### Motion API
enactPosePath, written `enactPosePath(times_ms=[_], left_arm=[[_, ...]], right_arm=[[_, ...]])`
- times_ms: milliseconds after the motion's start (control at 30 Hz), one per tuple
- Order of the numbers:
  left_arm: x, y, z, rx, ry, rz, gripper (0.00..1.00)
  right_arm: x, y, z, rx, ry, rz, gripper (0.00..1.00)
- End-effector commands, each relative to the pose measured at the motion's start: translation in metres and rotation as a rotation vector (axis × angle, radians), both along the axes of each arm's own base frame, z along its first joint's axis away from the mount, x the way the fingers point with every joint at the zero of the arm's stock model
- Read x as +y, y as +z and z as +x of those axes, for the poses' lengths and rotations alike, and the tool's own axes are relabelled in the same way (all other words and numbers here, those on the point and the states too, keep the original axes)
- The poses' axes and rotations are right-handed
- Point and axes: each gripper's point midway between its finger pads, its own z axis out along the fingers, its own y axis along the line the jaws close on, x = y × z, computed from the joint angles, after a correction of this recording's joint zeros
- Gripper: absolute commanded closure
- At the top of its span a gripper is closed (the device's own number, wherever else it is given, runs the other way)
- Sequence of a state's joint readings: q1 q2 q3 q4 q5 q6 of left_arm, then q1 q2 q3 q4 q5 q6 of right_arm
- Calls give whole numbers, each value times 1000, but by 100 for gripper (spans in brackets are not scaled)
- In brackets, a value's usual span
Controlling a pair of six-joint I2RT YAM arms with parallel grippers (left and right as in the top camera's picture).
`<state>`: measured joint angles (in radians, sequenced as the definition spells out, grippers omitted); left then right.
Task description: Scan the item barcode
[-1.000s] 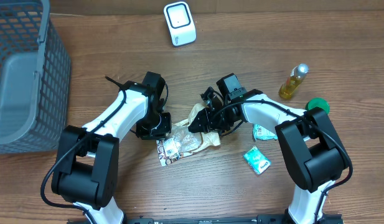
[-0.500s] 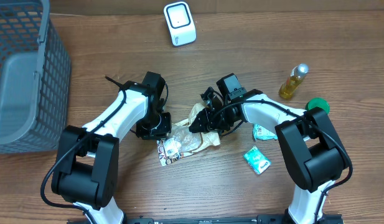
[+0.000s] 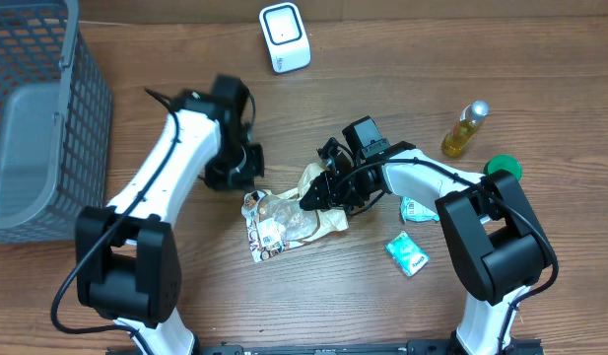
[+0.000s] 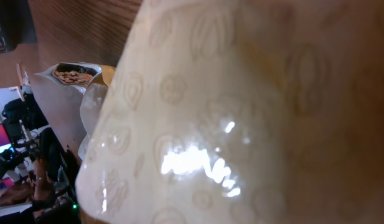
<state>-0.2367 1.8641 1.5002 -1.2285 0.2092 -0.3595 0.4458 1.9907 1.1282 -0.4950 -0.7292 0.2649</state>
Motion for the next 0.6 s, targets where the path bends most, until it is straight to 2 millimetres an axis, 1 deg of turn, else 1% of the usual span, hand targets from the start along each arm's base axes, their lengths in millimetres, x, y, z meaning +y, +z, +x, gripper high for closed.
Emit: enactPosePath(times_ms=[0, 67, 133, 300, 333, 367, 400, 433, 467, 500, 567], left_arm=[[16, 29, 27, -92, 13, 44, 92], [31, 39, 37, -132, 33, 100, 91], [46, 45, 42, -148, 57, 140, 90], [84, 45, 46, -144, 136, 196, 87], [95, 45, 47, -141, 166, 199, 77], [100, 45, 47, -140, 177, 202, 72], [105, 45, 47, -139, 190, 207, 64], [117, 45, 47, -138, 212, 224, 44], [122, 45, 47, -138, 223, 233, 24], [126, 45, 47, -138, 233, 234, 0], [132, 45, 49, -143, 250, 234, 0]], right_arm=[[0, -7, -5, 15, 12, -3, 66], [0, -7, -5, 15, 12, -3, 66], [0, -7, -5, 15, 12, -3, 66], [0, -7, -5, 15, 12, -3, 66], [0, -7, -5, 15, 12, -3, 66], [0, -7, -5, 15, 12, -3, 66], [0, -7, -5, 15, 12, -3, 66], [0, -7, -5, 15, 12, -3, 66], [0, -7, -5, 15, 12, -3, 66], [0, -7, -5, 15, 12, -3, 66], [0, -7, -5, 15, 11, -3, 66]])
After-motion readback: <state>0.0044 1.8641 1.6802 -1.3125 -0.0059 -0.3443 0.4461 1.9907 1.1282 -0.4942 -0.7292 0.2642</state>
